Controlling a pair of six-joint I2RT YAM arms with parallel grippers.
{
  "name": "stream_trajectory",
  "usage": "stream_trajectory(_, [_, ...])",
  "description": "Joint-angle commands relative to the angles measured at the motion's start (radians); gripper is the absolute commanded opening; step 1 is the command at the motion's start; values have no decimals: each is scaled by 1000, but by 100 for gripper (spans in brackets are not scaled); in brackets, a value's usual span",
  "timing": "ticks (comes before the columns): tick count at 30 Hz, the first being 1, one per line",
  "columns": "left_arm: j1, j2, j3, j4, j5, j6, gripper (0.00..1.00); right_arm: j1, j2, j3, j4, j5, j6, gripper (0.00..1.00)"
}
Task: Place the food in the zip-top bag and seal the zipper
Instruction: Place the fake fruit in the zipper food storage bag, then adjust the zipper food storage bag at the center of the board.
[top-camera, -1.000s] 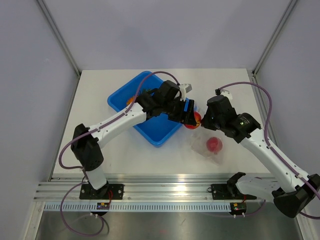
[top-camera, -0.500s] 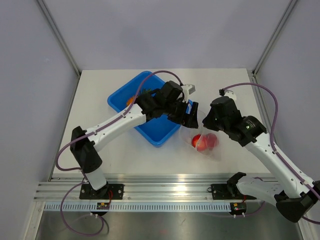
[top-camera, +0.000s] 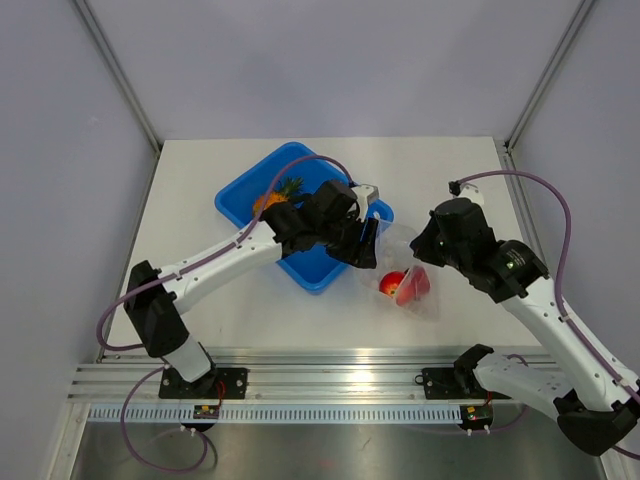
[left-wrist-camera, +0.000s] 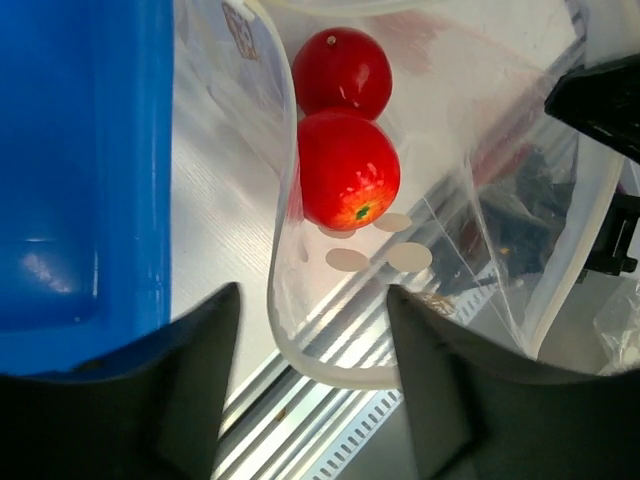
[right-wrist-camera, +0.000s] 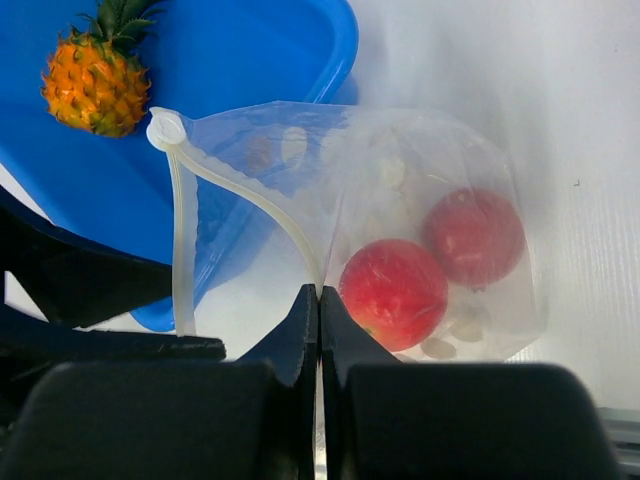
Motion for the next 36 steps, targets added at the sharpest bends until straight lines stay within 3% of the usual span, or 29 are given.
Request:
stream_trajectory(1, [-18,24,30,33,-13,24,53,5,-39,8,1,2,25,0])
stream_trajectory(3, [-18,50,60,13,-29,32,39,5,-48,9,1,6,23,0])
stream_trajectory(4, [-18,58,74,-7,-27,40,26,5,-46,22,-12,8,18,0])
stream_trajectory(5, [-18,75,97,-19,-15,40,7,5,-42,41,-32,6,14,0])
stream_trajectory(6, [-19,76,138,-33,-1,38,0,5,-37,66,-52,0,14,0])
stream_trajectory(9, [-39,32,180,-37,34,35,0,5,-55,184,-103,-17,6,0])
stream_trajectory(14, [-42,19,188,26,-1,28,0,7,-97,160,-85,55,-41,0])
stream_trajectory(18, [-24,206,249,7,5,57,0,5,-8,-13,-65,118,-20,0])
stream_trajectory(21, [-31,364,376,-120,71,77,0,5,53,-23,-106,149,24,0])
stream_trajectory(30, [-58,112,349,-9,25,61,0,5,-88,178,-152,164,-38,0])
stream_trajectory(36, [-58,222,303,-4,50,54,0,7,-85,40,-111,173,-18,0])
